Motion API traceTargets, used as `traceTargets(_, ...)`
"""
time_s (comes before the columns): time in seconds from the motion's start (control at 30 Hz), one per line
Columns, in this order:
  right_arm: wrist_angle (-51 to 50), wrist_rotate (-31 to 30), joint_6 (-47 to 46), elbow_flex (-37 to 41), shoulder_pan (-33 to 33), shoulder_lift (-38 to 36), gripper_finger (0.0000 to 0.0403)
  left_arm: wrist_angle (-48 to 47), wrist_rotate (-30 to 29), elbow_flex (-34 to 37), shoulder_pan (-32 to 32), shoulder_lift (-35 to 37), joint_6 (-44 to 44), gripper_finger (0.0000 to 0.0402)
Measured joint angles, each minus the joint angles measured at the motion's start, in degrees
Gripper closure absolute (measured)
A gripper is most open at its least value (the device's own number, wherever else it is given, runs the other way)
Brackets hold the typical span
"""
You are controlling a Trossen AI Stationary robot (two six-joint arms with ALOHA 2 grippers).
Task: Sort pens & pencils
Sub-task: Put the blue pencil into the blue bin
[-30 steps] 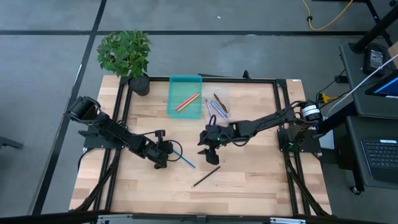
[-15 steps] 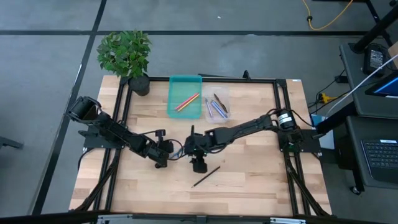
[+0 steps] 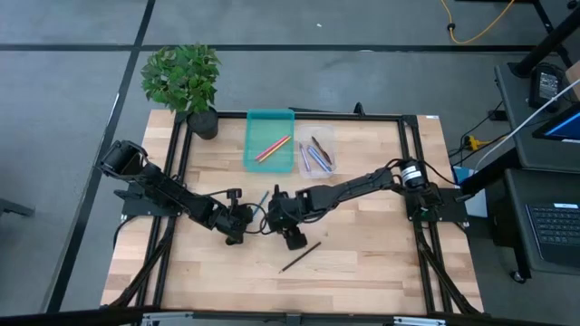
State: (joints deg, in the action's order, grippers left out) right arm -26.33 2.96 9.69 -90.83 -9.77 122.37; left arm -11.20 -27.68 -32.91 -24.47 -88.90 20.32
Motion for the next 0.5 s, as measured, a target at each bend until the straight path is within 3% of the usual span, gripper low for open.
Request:
traceTargets(0.27, 1.9, -1.2, 10.9, 0.0, 4.9, 1.6, 0.0199, 0.1, 0.0, 0.0, 0.0, 0.0, 0.0, 0.0402)
traceTargets(0.43, 5.8, 8.5, 15.0, 0.0, 8.8, 3.5, 0.0199, -0.4, 0.1, -0.1, -0.2, 0.1, 0.1, 0.0402)
traceTargets(0.5, 6.8, 8.5, 17.2, 0.0, 9.9, 4.1, 0.0199, -0.9, 0.1, -0.1, -0.4, 0.2, 0.7, 0.0402)
